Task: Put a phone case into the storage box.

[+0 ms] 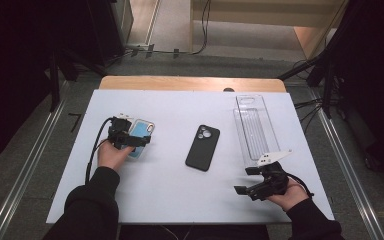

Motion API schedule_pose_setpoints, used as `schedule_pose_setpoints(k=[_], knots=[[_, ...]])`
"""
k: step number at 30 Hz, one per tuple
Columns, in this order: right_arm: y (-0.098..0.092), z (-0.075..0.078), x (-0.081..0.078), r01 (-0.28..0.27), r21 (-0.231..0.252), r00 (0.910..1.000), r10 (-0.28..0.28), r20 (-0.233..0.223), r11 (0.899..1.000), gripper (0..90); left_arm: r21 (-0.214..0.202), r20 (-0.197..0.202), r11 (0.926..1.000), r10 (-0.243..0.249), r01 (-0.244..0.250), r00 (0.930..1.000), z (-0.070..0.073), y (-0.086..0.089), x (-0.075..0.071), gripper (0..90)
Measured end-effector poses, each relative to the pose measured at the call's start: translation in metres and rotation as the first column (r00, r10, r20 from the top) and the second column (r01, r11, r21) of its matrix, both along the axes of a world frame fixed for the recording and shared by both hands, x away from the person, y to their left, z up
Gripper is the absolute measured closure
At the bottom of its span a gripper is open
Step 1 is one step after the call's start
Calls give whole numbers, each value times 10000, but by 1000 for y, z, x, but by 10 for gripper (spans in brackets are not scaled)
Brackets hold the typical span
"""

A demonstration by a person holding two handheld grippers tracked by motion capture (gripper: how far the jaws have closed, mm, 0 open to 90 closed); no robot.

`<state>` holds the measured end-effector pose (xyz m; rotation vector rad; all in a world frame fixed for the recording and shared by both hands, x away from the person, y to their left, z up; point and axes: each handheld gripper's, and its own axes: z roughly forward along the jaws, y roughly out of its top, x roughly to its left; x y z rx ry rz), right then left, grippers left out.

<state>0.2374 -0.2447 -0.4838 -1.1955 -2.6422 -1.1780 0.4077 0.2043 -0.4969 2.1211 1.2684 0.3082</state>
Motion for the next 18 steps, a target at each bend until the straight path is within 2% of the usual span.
schedule_pose_setpoints(k=[12,14,16,18], knots=[[1,-1,0,-70,-88,10000,70,15,9999,120,624,324,9980,-121,100,9994,-3,-5,-4,0],[1,-1,-1,-41,-106,10000,41,-23,9999,120,918,442,9957,-146,105,9989,-3,-7,-5,29],[1,-1,-1,-55,-113,10000,55,-20,9999,120,1389,692,9903,-137,39,9975,-4,-9,-8,51],[1,-1,-1,-30,-123,10000,30,-22,9999,120,1383,833,9904,-126,10,9964,-5,-8,-9,81]])
